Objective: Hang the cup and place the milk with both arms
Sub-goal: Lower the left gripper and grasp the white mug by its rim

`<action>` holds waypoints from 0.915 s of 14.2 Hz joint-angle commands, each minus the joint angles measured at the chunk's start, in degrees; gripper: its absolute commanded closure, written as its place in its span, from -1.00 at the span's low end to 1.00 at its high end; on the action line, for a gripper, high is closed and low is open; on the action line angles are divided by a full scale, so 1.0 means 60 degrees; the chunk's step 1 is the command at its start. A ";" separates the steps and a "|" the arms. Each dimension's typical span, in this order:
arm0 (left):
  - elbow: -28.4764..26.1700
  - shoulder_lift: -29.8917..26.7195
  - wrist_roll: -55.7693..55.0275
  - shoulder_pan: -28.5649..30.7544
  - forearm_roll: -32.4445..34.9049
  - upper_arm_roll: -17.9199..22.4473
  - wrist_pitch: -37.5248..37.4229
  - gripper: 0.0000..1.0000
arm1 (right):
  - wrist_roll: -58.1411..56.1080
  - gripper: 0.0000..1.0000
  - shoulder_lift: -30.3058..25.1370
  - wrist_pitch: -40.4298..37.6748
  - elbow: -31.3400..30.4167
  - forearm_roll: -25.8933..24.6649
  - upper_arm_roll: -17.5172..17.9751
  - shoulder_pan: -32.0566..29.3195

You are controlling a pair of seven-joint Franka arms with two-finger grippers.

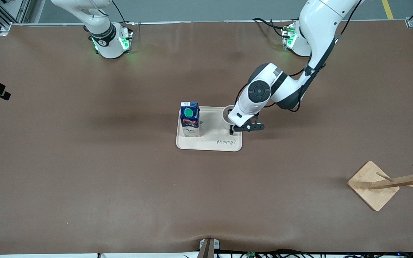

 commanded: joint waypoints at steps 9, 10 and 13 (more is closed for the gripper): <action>0.0786 -0.0315 -0.0082 0.0131 0.0281 0.0058 -0.0116 1.00 | -0.0085 -1.00 0.0090 -0.0130 0.0203 0.0159 0.0178 -0.0002; 0.0830 -0.0636 -0.0009 0.0233 0.0296 0.0058 -0.0305 1.00 | -0.0100 -1.00 0.0104 -0.0130 0.0160 0.0130 0.0178 0.0144; 0.0860 -0.1603 0.1203 0.0977 0.0398 0.0015 -0.0629 1.00 | -0.0115 -1.00 0.0410 -0.0042 0.0188 0.0100 0.0178 0.0306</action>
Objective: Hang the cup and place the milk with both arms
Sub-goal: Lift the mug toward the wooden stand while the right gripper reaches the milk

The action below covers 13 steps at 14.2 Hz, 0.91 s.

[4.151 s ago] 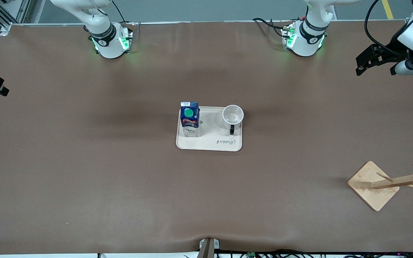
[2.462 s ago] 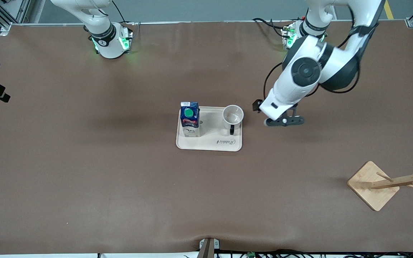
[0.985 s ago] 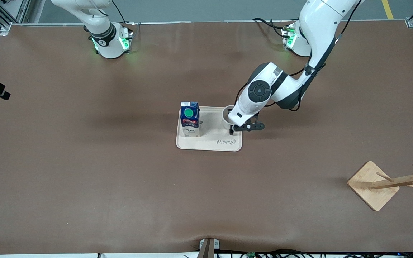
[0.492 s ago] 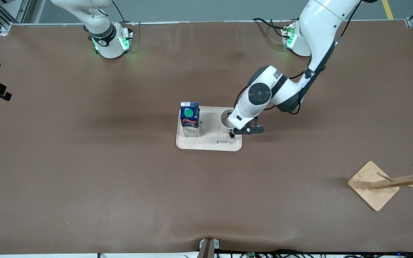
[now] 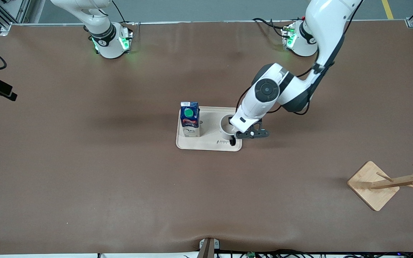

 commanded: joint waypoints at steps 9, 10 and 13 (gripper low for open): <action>0.0138 -0.2385 0.4087 0.3408 0.0143 -0.0047 -0.0457 1.00 | -0.0128 -1.00 0.1964 0.0118 0.0193 0.0667 -0.0014 0.1276; 0.0270 -0.2385 0.4396 0.3644 0.0041 -0.0062 -0.0472 1.00 | 0.0004 -1.00 0.2008 0.0235 0.0178 0.1018 -0.0014 0.1555; 0.0738 -0.2400 0.4748 0.4289 0.0026 -0.0076 -0.0734 1.00 | 0.1857 -1.00 0.2315 0.0689 0.0134 0.2059 -0.0014 0.2565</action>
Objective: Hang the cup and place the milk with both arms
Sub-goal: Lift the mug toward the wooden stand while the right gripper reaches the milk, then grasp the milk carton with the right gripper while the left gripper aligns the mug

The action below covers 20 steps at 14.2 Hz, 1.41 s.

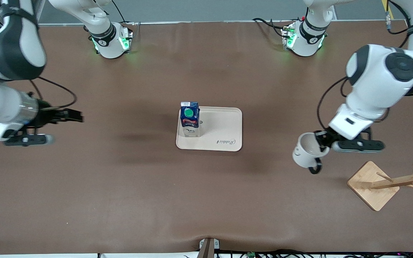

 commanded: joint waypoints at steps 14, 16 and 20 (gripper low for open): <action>0.1073 -0.0030 0.4828 0.3088 -0.1050 -0.0040 -0.1414 1.00 | 0.5983 -1.00 0.2140 0.3557 -0.0181 0.0520 -0.0091 0.5133; 0.1059 0.0014 0.5076 0.3337 -0.1094 -0.0054 -0.1414 1.00 | 0.6220 -1.00 0.2403 0.3837 -0.0196 0.0476 -0.0105 0.5441; 0.1073 0.0029 0.6042 0.3820 -0.1502 -0.0054 -0.1414 1.00 | 0.6234 -1.00 0.2581 0.4114 -0.0590 0.0359 -0.0105 0.5530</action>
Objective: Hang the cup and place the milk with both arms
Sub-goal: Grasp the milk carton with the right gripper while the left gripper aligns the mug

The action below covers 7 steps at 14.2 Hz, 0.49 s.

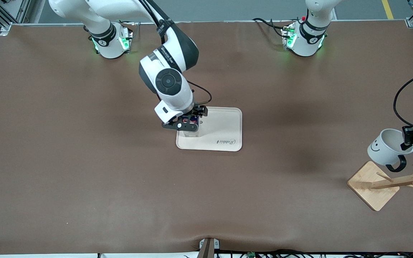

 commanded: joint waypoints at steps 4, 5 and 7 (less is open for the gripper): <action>0.0139 0.0156 0.1249 0.0691 -0.0869 -0.0064 -0.0159 1.00 | 0.0713 1.00 -0.0077 0.0273 -0.0257 0.0163 -0.0113 -0.0053; 0.0139 0.0157 0.1264 0.0706 -0.0914 -0.0064 -0.0159 1.00 | 0.0832 1.00 -0.0092 0.0186 -0.0096 0.0163 -0.0113 -0.0096; 0.0183 0.0215 0.1279 0.0852 -0.0943 -0.0078 -0.0159 1.00 | 0.0833 1.00 -0.0106 -0.0732 0.0618 0.0598 -0.0113 -0.0417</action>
